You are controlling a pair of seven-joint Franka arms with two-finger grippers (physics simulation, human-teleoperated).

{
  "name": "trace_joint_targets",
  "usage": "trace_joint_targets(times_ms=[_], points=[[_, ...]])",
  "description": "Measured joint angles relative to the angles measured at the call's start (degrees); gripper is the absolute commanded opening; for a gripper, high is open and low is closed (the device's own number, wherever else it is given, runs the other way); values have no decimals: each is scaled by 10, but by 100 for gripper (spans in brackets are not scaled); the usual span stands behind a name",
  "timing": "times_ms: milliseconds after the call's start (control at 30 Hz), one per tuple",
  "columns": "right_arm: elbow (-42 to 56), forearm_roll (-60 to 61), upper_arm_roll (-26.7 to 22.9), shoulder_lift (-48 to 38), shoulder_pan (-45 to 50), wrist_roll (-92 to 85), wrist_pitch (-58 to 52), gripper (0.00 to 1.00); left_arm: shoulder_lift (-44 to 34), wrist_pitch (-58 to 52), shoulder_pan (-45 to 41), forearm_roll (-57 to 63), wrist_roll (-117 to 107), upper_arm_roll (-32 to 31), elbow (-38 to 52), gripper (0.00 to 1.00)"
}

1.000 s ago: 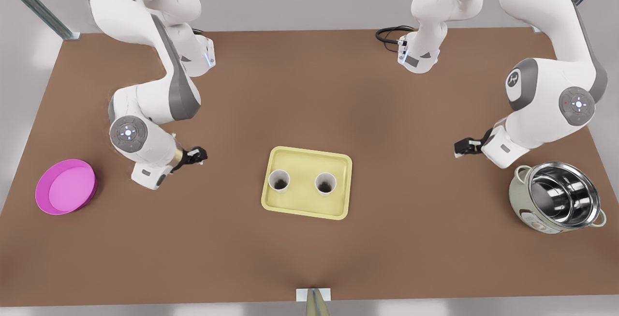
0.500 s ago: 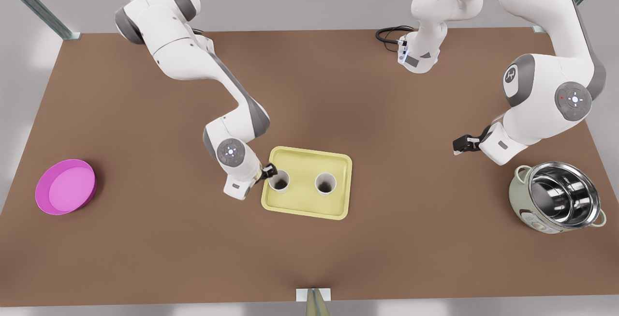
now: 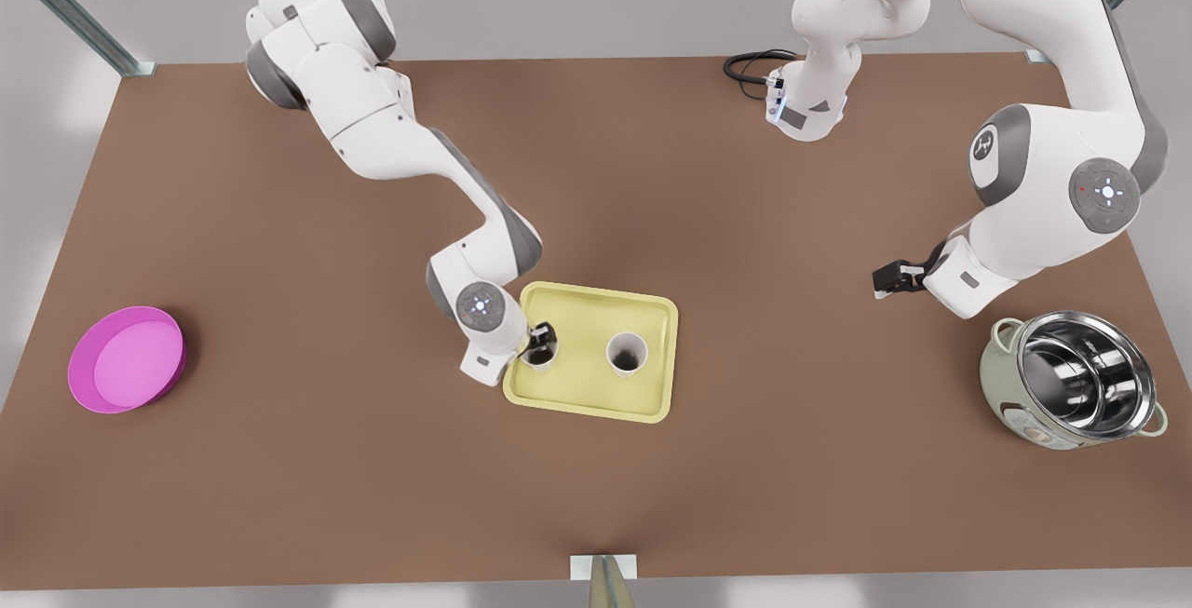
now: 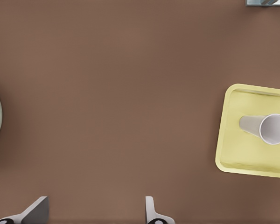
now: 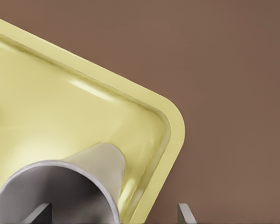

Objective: Use the left arm to pick up the white IKEA cup from the tray and place it on the middle-left position; use the right arm to pick up the white IKEA cup from the tray and place it on the middle-right position

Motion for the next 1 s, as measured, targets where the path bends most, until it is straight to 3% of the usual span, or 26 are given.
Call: trace_joint_targets(times_ms=[67, 133, 167, 233, 300, 367, 467, 533, 633, 800, 1000], points=[[0, 0, 0, 14, 0, 5, 6, 100, 0, 0, 0, 0, 0, 0, 0, 100], [1, 1, 0, 20, 0, 9, 10, 43, -2, 0, 0, 0, 0, 0, 0, 100], [1, 2, 0, 20, 0, 10, 12, 33, -4, -1, 0, 0, -1, 0, 0, 100], [1, 7, -1, 21, 0, 10, 15, 28, -5, -1, 0, 0, -1, 0, 0, 100], [2, 18, -1, 21, 0, 3, 18, 11, -6, -1, 0, 0, -1, -1, 1, 100], [8, 21, -2, 21, -2, 1, 20, 11, -8, -1, 0, 0, -1, -1, 1, 100], [18, 18, -3, 21, -5, 1, 22, 0, -10, -2, -1, 0, -1, -1, 1, 100], [24, 19, -2, 15, -15, 0, 22, 0, -10, -2, -1, 0, -2, -1, 1, 100], [27, 18, 26, -23, -103, -11, 7, 0, -10, -3, -1, 0, -2, -1, 1, 100], [26, -28, 32, -56, -258, -83, -36, 1, -12, -6, -5, 0, -2, -2, 4, 100], [26, -57, 22, -23, -363, -217, -54, 1, 34, 22, -158, 15, -39, -1, 17, 100]])
